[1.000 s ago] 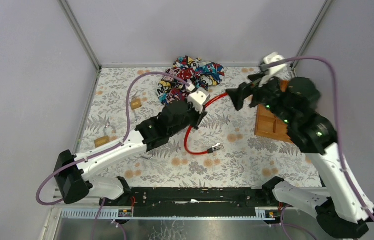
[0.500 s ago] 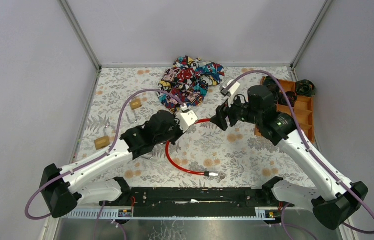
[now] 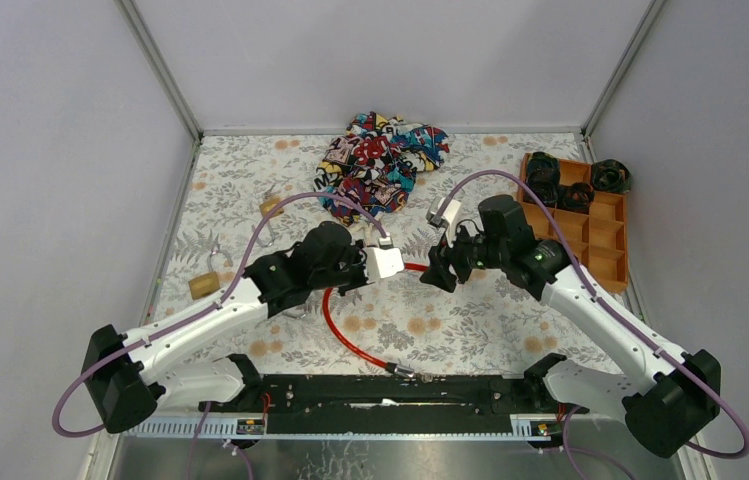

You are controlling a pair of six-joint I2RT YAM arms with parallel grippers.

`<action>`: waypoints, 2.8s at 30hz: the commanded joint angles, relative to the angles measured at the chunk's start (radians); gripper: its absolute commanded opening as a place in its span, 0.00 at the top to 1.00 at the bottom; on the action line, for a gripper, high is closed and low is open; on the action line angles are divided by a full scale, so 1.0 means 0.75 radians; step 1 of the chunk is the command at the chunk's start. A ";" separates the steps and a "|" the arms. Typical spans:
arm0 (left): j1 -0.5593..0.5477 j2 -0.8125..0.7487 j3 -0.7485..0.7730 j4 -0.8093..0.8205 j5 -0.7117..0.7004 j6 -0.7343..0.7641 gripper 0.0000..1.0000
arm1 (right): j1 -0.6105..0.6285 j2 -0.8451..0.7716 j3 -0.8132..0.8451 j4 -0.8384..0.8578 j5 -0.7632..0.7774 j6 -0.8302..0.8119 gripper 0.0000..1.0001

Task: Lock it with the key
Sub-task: Lock the lock.

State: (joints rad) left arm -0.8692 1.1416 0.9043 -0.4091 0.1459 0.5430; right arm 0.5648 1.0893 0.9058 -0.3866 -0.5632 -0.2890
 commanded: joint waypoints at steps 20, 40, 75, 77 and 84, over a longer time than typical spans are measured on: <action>0.325 0.012 0.035 -0.171 0.620 0.132 0.57 | 0.052 -0.054 -0.047 0.128 0.080 -0.172 1.00; 0.613 0.166 -0.206 -0.216 1.194 0.512 0.49 | -0.005 0.044 0.196 -0.093 0.002 -0.464 1.00; 0.570 0.020 -0.441 0.818 -0.274 -1.442 1.00 | 0.084 0.187 -0.288 1.541 0.186 0.516 1.00; 0.572 0.027 -0.470 0.805 -0.321 -1.445 1.00 | 0.084 0.227 -0.386 1.681 0.183 0.514 1.00; 0.576 0.036 -0.539 0.869 -0.187 -1.289 1.00 | 0.059 0.303 -0.502 1.844 0.249 0.435 1.00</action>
State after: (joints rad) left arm -0.4595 1.1622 0.5125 0.1848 0.0639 -0.4137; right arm 0.6258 1.3132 0.5209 0.7681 -0.4221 0.0380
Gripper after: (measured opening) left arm 0.206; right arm 0.197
